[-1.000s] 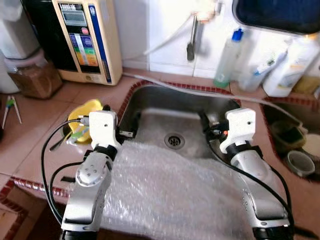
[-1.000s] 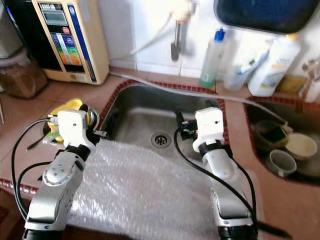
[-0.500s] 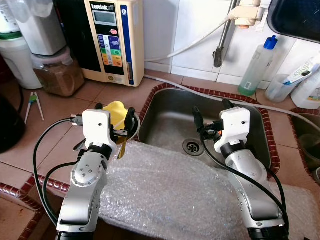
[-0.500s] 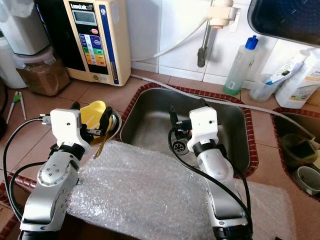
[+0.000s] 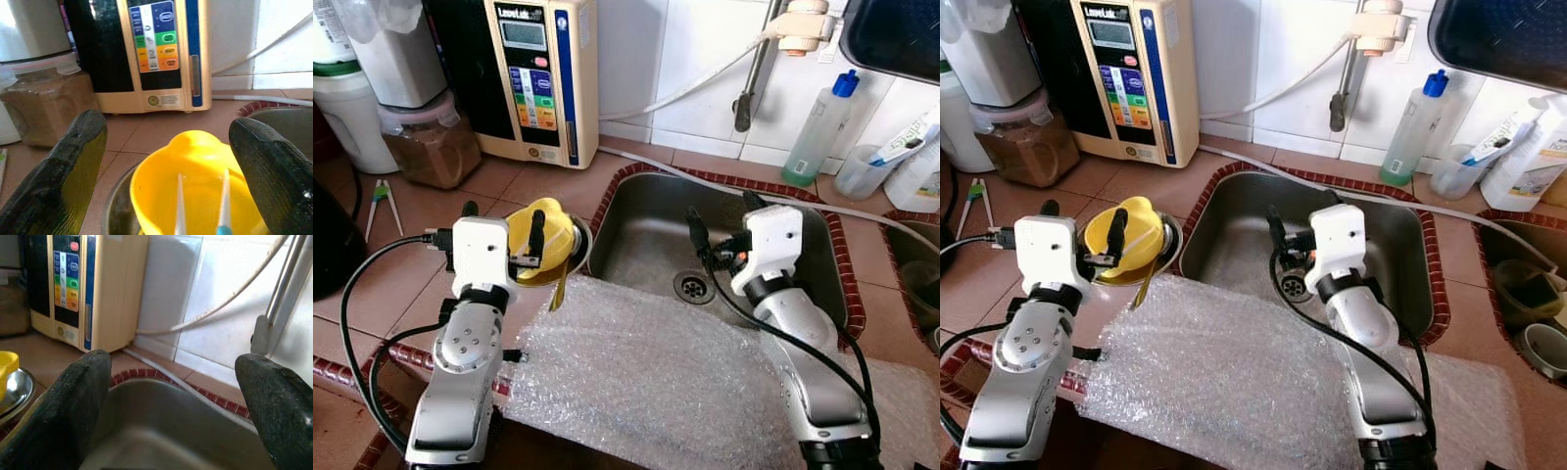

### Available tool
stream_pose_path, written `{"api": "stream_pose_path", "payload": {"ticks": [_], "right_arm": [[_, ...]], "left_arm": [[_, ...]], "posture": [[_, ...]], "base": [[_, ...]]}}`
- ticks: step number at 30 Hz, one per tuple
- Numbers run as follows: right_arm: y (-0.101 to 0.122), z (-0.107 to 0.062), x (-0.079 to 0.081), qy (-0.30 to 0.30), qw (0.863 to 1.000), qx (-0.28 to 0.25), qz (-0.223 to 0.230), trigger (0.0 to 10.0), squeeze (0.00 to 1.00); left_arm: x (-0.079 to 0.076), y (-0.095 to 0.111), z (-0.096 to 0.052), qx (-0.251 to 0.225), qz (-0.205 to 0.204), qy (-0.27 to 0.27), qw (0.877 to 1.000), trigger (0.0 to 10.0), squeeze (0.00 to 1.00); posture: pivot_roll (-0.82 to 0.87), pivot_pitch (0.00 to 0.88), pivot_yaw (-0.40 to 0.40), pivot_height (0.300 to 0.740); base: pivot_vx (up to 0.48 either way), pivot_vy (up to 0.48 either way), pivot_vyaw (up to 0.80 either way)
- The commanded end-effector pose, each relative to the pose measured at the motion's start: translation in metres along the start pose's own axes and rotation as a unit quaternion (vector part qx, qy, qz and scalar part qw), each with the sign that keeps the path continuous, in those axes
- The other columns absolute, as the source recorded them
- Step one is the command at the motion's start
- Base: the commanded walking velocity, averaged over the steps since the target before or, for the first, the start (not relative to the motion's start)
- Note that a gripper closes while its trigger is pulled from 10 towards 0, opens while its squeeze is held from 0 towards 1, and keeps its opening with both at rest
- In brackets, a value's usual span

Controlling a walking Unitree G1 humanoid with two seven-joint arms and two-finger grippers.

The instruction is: Kitchen organization

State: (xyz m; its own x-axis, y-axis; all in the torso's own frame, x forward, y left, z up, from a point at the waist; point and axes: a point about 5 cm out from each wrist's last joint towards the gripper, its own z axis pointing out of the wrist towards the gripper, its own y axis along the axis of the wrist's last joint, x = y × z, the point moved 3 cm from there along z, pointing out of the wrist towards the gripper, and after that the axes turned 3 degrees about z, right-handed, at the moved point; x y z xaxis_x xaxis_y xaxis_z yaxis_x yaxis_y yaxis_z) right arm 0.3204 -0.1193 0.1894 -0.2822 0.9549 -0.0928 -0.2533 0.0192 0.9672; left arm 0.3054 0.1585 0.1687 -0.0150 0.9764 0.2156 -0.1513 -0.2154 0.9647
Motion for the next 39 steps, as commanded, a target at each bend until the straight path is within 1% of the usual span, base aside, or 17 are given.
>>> {"api": "stream_pose_path", "payload": {"ticks": [1, 15, 21, 35, 38, 39], "right_arm": [[0.005, 0.000, -0.003, -0.001, 1.000, -0.006, -0.001, 10.0, 0.00], [0.000, -0.002, -0.001, -0.002, 1.000, 0.004, -0.004, 10.0, 0.00], [-0.001, -0.002, -0.001, -0.002, 1.000, 0.007, -0.005, 10.0, 0.00], [-0.006, -0.005, 0.000, -0.003, 1.000, 0.016, -0.008, 10.0, 0.00], [-0.008, -0.005, 0.000, -0.002, 1.000, 0.018, -0.009, 10.0, 0.00], [-0.008, -0.005, 0.000, -0.001, 1.000, 0.019, -0.009, 10.0, 0.00]], "left_arm": [[-0.002, 0.005, -0.001, -0.008, 0.000, -0.006, 1.000, 10.0, 0.00], [-0.006, 0.003, 0.001, 0.000, -0.017, -0.015, 1.000, 10.0, 0.00], [-0.007, 0.002, 0.001, 0.004, -0.021, -0.019, 1.000, 10.0, 0.00], [-0.009, 0.000, -0.001, 0.009, -0.024, -0.022, 0.999, 10.0, 0.00], [-0.008, -0.001, -0.001, 0.009, -0.025, -0.020, 0.999, 10.0, 0.00], [-0.007, 0.000, -0.001, 0.007, -0.034, -0.017, 0.999, 10.0, 0.00]], "posture": [[-0.02, 0.043, -0.020, 0.740], [-0.02, 0.049, -0.014, 0.740], [-0.02, 0.053, -0.014, 0.740], [-0.02, 0.061, -0.014, 0.740], [-0.02, 0.061, -0.014, 0.740], [-0.02, 0.063, -0.014, 0.740]], "base": [[0.000, 0.000, 0.00], [0.000, 0.000, 0.00], [0.000, -0.272, 0.00], [0.000, -0.403, 0.00], [0.000, -0.089, 0.00], [0.000, 0.000, 0.00]]}}
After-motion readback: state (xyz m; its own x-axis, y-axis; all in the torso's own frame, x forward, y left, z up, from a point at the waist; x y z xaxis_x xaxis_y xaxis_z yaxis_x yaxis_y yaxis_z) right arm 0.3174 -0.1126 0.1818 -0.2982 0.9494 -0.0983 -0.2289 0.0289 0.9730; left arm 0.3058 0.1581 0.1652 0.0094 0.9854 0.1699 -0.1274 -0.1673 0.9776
